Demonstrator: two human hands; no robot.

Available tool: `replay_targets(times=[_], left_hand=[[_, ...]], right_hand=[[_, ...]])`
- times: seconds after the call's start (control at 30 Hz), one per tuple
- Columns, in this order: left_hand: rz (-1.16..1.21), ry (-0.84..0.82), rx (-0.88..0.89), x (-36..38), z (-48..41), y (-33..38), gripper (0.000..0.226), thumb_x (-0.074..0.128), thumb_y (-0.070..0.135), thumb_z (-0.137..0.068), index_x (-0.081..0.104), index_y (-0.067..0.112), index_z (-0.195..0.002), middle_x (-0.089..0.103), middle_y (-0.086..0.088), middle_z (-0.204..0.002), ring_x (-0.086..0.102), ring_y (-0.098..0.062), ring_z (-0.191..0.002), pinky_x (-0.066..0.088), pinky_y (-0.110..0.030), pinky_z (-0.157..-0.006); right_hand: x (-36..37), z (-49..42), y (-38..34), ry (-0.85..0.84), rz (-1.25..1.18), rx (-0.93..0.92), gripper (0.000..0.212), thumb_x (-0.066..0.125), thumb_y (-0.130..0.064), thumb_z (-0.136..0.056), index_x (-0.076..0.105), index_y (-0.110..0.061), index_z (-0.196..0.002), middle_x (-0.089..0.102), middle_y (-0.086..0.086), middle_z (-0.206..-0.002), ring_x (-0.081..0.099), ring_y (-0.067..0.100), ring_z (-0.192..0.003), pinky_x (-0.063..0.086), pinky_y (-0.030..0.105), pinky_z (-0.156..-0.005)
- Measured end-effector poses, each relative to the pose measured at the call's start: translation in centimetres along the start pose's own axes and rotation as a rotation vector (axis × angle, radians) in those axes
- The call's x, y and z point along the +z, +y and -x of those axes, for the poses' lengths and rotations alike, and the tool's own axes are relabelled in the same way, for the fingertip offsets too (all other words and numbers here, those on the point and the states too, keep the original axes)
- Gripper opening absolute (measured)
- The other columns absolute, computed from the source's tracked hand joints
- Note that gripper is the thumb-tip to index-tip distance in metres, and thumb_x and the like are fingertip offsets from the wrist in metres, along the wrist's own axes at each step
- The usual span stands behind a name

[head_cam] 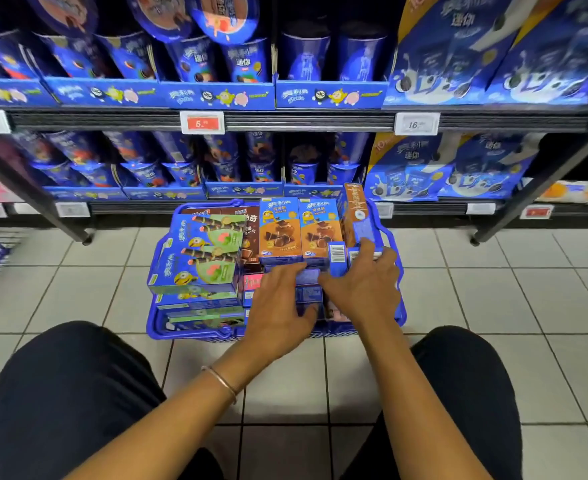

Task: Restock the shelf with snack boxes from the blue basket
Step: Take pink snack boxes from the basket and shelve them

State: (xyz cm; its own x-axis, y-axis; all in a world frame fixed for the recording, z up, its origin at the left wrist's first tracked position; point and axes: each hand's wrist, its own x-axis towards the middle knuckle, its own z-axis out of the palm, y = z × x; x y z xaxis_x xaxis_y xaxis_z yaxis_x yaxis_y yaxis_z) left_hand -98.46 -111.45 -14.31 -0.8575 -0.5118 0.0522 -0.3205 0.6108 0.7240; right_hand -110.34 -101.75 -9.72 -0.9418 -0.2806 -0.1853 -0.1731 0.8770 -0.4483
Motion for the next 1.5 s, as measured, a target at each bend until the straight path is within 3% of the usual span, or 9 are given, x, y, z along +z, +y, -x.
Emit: replay_targets(times=[0.27,0.5,0.7,0.8,0.93,1.13,1.23,1.37,1.5], left_hand=[[0.478,-0.138,0.005,-2.1,-2.1,-0.2,0.094,0.08,0.054,-0.078,0.033,0.04,-0.159,0.044,0.017,-0.158,0.042,-0.001,-0.148,0.044,-0.038,-0.117],[0.568,-0.375,0.137,-9.7,-6.9,1.9,0.111,0.092,0.057,-0.073,0.028,0.045,-0.163,0.037,0.011,-0.169,0.035,-0.011,-0.156,0.04,-0.036,-0.119],[0.85,-0.407,0.024,-10.2,-5.5,2.4,0.023,0.082,0.037,-0.081,0.081,0.044,-0.103,0.08,0.017,-0.089,0.075,0.004,-0.077,0.055,-0.009,-0.063],[1.077,-0.353,-0.054,-9.6,-4.3,1.7,0.009,0.084,0.044,-0.078,0.085,0.039,-0.086,0.077,0.016,-0.073,0.073,0.003,-0.064,0.052,-0.009,-0.051],[1.231,-0.259,-0.309,-9.2,-4.4,0.9,0.055,0.103,0.058,-0.046,0.075,0.018,-0.07,0.069,-0.005,-0.071,0.07,-0.02,-0.064,0.06,-0.028,-0.069],[1.403,-0.144,-0.413,-8.2,-4.0,2.0,0.062,0.085,0.058,-0.08,0.072,0.015,-0.123,0.056,-0.017,-0.122,0.058,-0.041,-0.117,0.039,-0.063,-0.12],[1.404,-0.16,-0.429,-7.7,-3.8,1.1,0.054,0.077,0.057,-0.085,0.077,0.025,-0.128,0.072,-0.007,-0.136,0.068,-0.029,-0.126,0.049,-0.053,-0.113],[1.343,-0.179,-0.45,-7.5,-3.5,-0.4,0.022,0.064,0.027,-0.1,0.085,0.021,-0.099,0.081,-0.008,-0.107,0.08,-0.025,-0.093,0.064,-0.036,-0.076],[1.364,-0.083,-0.454,-8.3,-3.7,-2.1,0.048,0.062,0.028,-0.098,0.071,0.022,-0.051,0.071,0.002,-0.06,0.072,-0.014,-0.055,0.056,-0.022,-0.051]], right_hand=[[-7.1,0.4,-1.0,0.062,-0.15,-0.134,0.079,0.071,-0.062,-0.066,0.041,-0.032,-0.133,0.047,-0.001,-0.132,0.056,0.028,-0.116,0.05,0.045,-0.086],[-15.8,1.7,-4.7,-0.267,-0.156,-0.55,0.089,0.062,-0.057,-0.048,0.034,-0.046,-0.131,0.056,-0.017,-0.111,0.06,0.014,-0.092,0.052,0.04,-0.079],[-13.6,-0.2,-6.9,-0.446,-0.384,-0.751,0.077,0.081,-0.014,-0.077,0.042,-0.028,-0.142,0.052,-0.008,-0.144,0.049,0.002,-0.132,0.042,0.027,-0.107],[-10.7,-0.6,-6.7,-0.306,-0.574,-0.709,0.072,0.082,-0.025,-0.083,0.043,-0.024,-0.144,0.05,-0.007,-0.148,0.044,0.004,-0.138,0.037,0.024,-0.11],[-5.8,0.9,-5.5,-0.304,-0.862,-0.445,0.079,0.076,-0.044,-0.083,0.038,-0.028,-0.15,0.048,-0.013,-0.147,0.049,-0.002,-0.131,0.043,0.033,-0.11],[-0.6,2.9,-6.0,-0.387,-0.972,-0.265,0.099,0.065,-0.068,-0.071,0.025,-0.037,-0.156,0.038,-0.024,-0.153,0.037,0.001,-0.142,0.034,0.037,-0.119],[-0.2,2.2,-5.8,-0.417,-0.976,-0.166,0.101,0.064,-0.067,-0.074,0.02,-0.034,-0.159,0.03,-0.016,-0.161,0.03,0.006,-0.148,0.025,0.043,-0.123],[0.6,1.2,-6.0,-0.57,-1.03,-0.139,0.094,0.06,-0.068,-0.078,0.025,-0.034,-0.158,0.032,-0.015,-0.159,0.034,0.009,-0.144,0.029,0.04,-0.118],[1.6,-0.2,-4.6,-0.434,-1.01,-0.172,0.027,0.05,-0.039,-0.103,0.061,-0.031,-0.126,0.06,0.001,-0.139,0.058,0.01,-0.124,0.043,0.038,-0.107]])
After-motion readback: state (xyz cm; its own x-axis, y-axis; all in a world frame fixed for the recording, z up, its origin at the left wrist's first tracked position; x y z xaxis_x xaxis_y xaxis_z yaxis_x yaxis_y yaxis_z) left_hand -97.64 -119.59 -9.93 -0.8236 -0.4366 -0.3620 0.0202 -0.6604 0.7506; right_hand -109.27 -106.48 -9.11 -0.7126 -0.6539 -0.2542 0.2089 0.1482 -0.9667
